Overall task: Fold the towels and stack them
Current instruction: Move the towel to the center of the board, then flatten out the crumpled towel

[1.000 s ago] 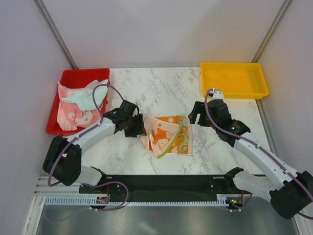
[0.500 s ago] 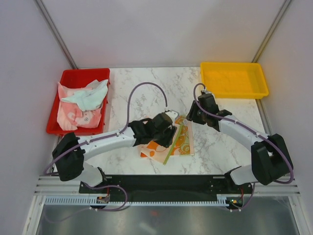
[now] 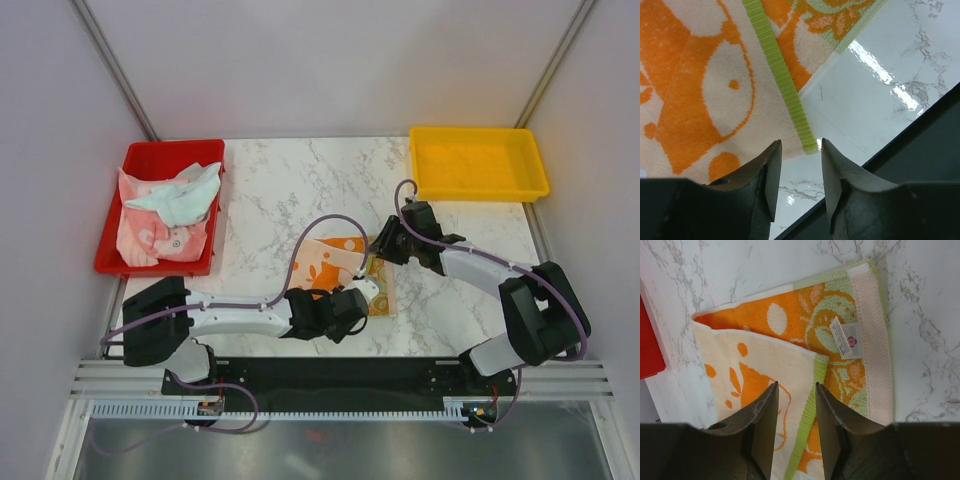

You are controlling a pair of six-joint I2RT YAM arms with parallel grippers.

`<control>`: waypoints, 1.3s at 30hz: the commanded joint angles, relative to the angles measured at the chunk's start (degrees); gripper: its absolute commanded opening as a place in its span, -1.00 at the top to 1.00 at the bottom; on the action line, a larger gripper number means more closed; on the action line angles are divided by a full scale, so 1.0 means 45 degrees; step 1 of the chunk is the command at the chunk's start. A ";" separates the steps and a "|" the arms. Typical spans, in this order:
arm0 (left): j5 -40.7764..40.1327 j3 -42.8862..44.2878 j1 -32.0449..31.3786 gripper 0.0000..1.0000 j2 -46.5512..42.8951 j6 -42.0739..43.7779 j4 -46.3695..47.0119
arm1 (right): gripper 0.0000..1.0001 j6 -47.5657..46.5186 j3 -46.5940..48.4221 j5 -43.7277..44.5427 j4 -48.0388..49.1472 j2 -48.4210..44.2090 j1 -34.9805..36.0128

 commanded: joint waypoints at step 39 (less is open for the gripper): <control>-0.2201 0.0044 -0.1448 0.95 0.1781 -0.2411 -0.0210 | 0.15 0.1019 -0.1480 0.0437 0.3045 0.1094 0.0509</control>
